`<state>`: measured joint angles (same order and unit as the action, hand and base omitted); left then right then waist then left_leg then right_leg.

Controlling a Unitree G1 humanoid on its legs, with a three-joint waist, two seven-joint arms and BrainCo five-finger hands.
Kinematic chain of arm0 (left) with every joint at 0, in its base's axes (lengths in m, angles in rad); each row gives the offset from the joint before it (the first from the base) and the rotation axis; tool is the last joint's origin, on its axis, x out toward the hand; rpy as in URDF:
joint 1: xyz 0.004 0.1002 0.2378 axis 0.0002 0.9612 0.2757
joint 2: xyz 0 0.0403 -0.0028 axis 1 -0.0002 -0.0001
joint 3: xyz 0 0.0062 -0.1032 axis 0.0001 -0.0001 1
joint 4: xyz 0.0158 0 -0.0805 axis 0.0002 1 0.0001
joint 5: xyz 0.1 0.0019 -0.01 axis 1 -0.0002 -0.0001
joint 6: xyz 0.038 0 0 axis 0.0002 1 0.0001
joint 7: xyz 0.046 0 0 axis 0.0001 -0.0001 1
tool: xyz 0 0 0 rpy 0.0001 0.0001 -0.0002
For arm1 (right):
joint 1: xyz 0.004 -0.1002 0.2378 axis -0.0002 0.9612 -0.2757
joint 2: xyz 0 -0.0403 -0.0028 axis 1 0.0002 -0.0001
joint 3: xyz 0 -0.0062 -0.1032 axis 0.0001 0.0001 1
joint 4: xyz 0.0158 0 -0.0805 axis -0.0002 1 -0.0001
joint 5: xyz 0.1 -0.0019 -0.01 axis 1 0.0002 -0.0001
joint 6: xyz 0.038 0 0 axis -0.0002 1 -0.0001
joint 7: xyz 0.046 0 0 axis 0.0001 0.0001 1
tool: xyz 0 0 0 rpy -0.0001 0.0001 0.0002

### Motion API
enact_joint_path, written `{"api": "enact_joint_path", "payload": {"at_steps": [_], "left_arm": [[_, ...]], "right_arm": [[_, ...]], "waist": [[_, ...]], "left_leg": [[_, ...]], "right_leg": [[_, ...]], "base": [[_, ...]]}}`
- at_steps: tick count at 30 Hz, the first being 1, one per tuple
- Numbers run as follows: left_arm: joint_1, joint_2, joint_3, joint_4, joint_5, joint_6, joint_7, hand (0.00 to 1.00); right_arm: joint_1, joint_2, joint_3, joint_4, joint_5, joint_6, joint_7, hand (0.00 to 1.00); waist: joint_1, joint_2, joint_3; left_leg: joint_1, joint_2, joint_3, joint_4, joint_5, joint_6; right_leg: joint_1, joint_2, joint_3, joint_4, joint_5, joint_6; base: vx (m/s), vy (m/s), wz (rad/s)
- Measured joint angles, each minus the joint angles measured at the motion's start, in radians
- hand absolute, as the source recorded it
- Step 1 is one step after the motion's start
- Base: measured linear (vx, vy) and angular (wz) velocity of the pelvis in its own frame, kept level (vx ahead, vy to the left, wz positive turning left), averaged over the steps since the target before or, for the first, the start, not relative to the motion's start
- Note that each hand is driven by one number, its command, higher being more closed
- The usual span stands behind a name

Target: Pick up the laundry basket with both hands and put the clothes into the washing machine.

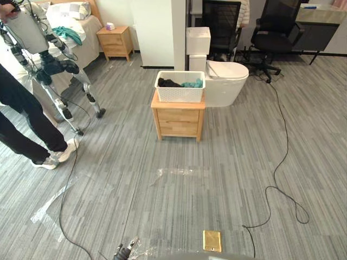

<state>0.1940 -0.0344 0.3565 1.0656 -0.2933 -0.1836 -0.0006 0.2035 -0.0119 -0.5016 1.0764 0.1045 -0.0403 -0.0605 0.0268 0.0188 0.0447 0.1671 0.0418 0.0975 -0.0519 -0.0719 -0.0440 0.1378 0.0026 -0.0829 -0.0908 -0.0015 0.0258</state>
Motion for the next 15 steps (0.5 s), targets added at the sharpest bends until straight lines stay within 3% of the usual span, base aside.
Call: {"api": "enact_joint_path", "payload": {"at_steps": [15], "left_arm": [[0.000,-0.002,0.002,-0.005,-0.010,0.001,-0.001,0.00]], "right_arm": [[0.007,0.000,-0.001,-0.001,0.005,0.000,0.000,0.00]], "waist": [[0.013,0.000,0.000]], "left_leg": [[-0.013,0.000,-0.016,0.002,0.000,0.000]], "right_leg": [[-0.003,-0.001,-0.023,0.000,-0.003,0.001]], "base": [[-0.04,-0.015,0.03]]}}
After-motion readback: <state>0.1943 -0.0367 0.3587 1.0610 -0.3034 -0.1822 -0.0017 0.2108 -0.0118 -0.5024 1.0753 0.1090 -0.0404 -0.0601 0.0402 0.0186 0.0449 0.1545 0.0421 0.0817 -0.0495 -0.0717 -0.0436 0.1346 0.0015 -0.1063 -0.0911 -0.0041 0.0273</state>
